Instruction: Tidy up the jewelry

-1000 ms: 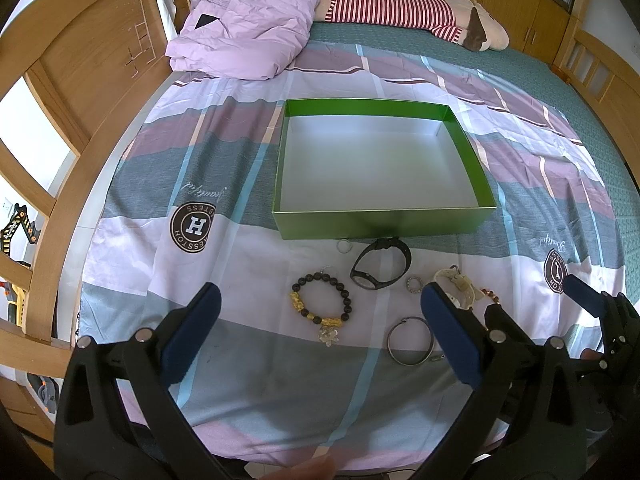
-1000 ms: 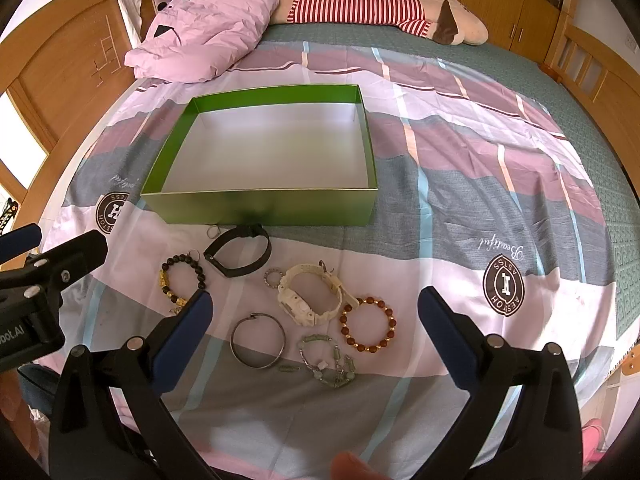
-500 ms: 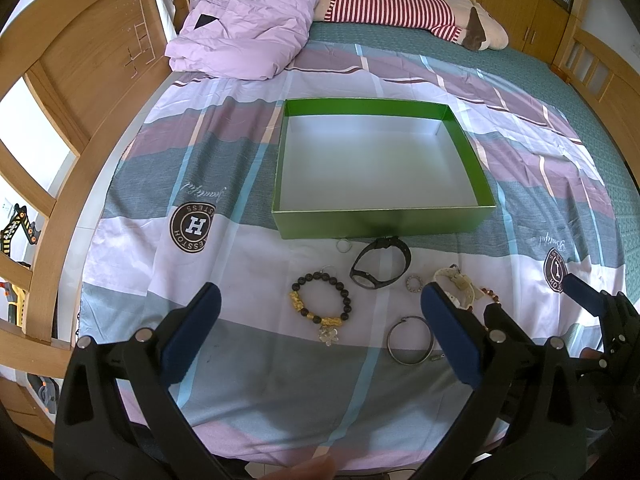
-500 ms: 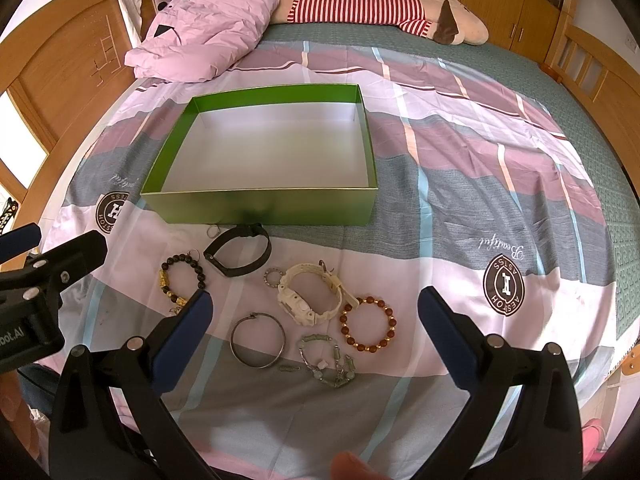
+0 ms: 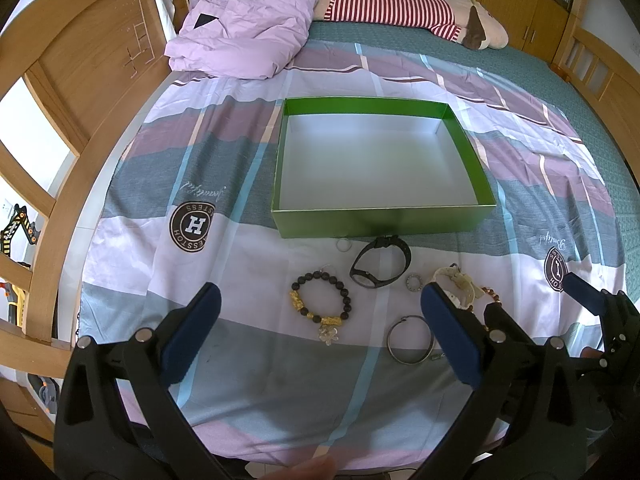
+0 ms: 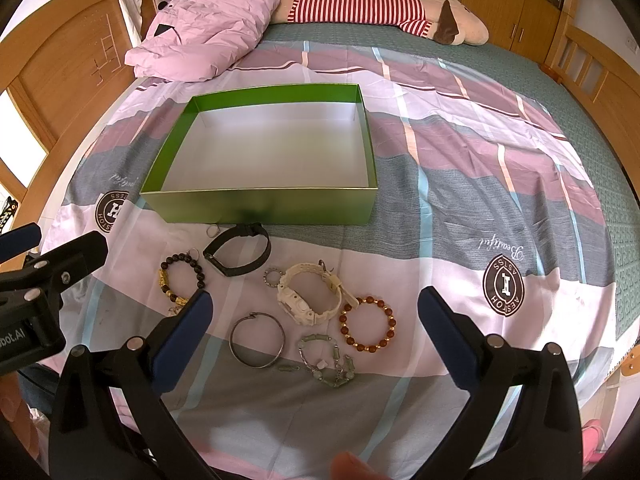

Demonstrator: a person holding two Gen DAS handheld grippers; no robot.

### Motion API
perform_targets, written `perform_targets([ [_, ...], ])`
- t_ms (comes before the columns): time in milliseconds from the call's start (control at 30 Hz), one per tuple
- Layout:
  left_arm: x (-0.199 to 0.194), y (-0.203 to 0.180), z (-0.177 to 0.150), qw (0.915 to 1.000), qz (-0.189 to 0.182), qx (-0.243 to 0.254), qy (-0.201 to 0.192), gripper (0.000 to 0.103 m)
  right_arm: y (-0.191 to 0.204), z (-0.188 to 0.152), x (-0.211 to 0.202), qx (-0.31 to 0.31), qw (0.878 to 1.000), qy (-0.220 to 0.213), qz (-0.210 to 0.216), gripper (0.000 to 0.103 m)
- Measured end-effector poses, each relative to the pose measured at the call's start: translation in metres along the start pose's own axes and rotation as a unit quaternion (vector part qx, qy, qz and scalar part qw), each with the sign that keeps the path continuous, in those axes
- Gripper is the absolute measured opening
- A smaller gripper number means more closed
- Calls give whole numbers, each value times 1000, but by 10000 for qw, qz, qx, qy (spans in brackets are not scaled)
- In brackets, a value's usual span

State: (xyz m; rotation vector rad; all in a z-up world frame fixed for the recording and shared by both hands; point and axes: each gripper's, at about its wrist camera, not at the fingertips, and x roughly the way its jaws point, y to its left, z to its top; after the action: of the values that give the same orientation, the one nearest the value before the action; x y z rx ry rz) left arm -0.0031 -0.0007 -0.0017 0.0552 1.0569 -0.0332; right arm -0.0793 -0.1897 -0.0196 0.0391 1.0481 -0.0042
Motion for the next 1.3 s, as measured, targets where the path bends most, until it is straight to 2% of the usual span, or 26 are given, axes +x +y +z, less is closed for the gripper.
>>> perform_targets([
  [267, 3, -1, 0, 10000, -31, 84, 11, 101, 0, 0, 1, -13, 10000, 5, 11, 102],
  [333, 13, 6, 4, 9993, -311, 183, 99, 101, -5, 2, 4, -102, 9999, -20, -10, 102],
  [433, 34, 24, 8, 9976, -592, 9, 350, 101, -14, 3, 18, -452, 9977, -79, -495, 102],
  [500, 46, 31, 11, 9977, -559, -14, 371, 99, -25, 3, 35, -322, 9989, 191, -278, 102],
  [567, 60, 33, 10, 9976, -511, 128, 458, 88, -37, 2, 55, -129, 9986, 491, -150, 99],
  [600, 65, 32, 10, 9973, -511, 161, 509, 79, -39, 1, 63, -132, 9978, 633, -164, 91],
  [667, 81, 32, 7, 9957, -552, 220, 711, 70, -40, -2, 76, -156, 9959, 878, -113, 81],
  [733, 100, 33, 1, 9934, -534, 281, 976, 51, -42, -5, 85, -101, 9943, 1055, -63, 69],
  [767, 108, 33, -2, 9922, -499, 295, 1104, 46, -44, -6, 89, -114, 9938, 1105, -88, 56],
  [800, 116, 34, -5, 9908, -496, 306, 1225, 41, -45, -6, 90, -78, 9940, 1088, -95, 50],
  [900, 134, 39, -12, 9877, -471, 316, 1455, 38, -48, -5, 89, 51, 9952, 975, -45, 43],
  [1000, 140, 38, -16, 9871, -363, 467, 1486, 38, -45, -5, 93, 98, 9954, 928, 236, 42],
  [1167, 156, 41, -21, 9850, -177, 563, 1620, 38, -26, -8, 117, -196, 9936, 1106, 76, 42],
  [1267, 166, 41, -19, 9830, -158, 563, 1743, 28, -23, -11, 131, -270, 9920, 1228, -62, 42],
  [1300, 168, 41, -20, 9824, -165, 554, 1777, 19, -23, -11, 134, -273, 9919, 1240, -71, 41],
])
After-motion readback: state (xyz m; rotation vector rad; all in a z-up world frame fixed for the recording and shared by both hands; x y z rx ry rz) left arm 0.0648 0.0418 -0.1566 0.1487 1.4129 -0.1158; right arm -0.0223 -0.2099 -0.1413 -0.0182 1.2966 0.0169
